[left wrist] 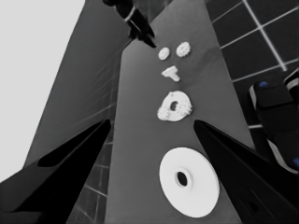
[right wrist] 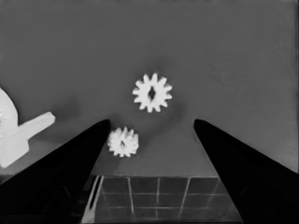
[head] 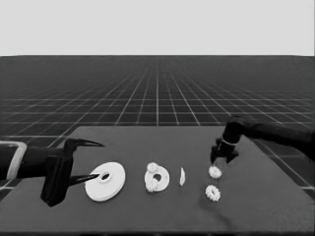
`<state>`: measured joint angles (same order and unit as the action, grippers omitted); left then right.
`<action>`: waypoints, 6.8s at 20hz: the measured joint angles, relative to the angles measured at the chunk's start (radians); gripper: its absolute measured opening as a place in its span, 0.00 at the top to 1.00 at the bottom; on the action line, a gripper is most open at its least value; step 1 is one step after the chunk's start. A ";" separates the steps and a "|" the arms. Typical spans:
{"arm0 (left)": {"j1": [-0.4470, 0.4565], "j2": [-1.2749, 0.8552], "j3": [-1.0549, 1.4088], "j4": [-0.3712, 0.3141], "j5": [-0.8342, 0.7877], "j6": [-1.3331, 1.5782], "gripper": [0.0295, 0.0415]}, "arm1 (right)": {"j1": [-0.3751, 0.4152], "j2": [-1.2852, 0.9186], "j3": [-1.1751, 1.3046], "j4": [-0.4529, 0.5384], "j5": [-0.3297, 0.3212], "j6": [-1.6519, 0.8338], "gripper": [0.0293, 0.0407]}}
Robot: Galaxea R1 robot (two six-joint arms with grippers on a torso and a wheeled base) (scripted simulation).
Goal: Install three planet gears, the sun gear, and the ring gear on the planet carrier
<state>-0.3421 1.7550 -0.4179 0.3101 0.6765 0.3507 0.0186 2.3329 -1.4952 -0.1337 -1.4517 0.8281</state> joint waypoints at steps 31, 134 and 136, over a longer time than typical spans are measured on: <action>0.000 0.000 0.000 0.000 0.000 0.000 0.25 | -0.003 0.017 -0.035 0.001 -0.003 -0.002 0.83; 0.000 0.000 0.000 0.000 0.000 0.000 0.25 | -0.117 0.759 -0.294 -0.140 -0.048 0.499 0.86; 0.000 0.000 0.000 0.000 0.000 0.000 0.25 | -0.117 0.759 -0.294 -0.140 -0.048 0.517 0.86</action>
<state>-0.3422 1.7549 -0.4178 0.3101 0.6764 0.3508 -0.0988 3.0921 -1.7891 -0.2738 -1.4997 1.3450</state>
